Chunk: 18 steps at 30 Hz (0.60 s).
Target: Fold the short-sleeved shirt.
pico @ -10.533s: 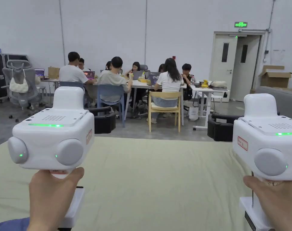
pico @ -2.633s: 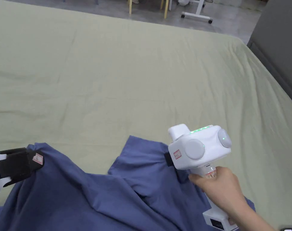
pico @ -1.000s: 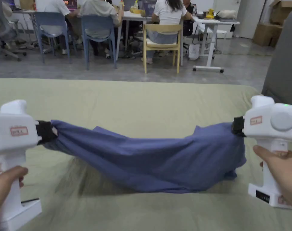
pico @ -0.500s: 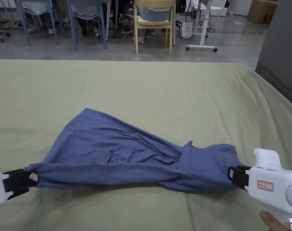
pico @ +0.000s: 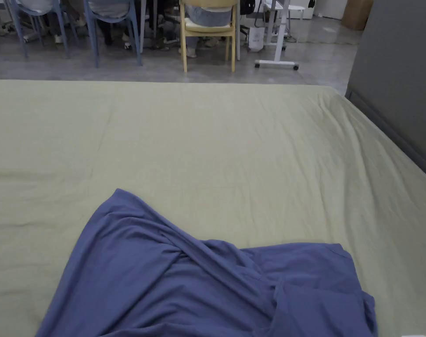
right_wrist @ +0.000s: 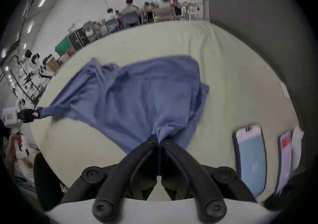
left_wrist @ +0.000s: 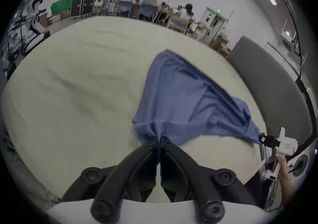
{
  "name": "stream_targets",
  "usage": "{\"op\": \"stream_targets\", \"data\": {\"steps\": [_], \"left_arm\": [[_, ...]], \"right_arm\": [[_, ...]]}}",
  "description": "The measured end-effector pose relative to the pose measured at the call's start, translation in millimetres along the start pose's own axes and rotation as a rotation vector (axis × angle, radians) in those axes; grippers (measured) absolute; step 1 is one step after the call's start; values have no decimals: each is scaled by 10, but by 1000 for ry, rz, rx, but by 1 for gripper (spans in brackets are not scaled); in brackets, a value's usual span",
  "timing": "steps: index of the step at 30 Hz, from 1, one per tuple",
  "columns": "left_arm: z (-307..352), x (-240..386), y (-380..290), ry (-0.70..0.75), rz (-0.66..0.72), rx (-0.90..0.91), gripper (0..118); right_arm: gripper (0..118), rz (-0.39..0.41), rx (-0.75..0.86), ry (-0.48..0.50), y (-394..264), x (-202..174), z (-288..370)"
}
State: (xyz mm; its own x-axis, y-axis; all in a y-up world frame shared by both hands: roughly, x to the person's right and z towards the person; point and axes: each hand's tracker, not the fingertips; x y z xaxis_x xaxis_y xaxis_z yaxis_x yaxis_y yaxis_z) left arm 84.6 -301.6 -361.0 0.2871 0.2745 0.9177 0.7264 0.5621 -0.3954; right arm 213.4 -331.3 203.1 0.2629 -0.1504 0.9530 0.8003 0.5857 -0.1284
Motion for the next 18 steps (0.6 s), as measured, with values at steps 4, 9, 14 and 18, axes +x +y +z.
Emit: {"op": "stream_targets", "data": {"steps": [4,9,14,18], "left_arm": [[-134,-37,-66,19,30,-71,43],[101,-85,-3,-27,108,-60,81],[922,98,137,45,-32,183,77],[1512,482,59,-28,-66,411,4]], "right_arm": [[42,-21,-39,6,-27,-7,-111],[100,29,-89,-1,152,-161,60],[75,34,81,18,302,-358,777],[6,-17,245,20,313,-522,1232]]}}
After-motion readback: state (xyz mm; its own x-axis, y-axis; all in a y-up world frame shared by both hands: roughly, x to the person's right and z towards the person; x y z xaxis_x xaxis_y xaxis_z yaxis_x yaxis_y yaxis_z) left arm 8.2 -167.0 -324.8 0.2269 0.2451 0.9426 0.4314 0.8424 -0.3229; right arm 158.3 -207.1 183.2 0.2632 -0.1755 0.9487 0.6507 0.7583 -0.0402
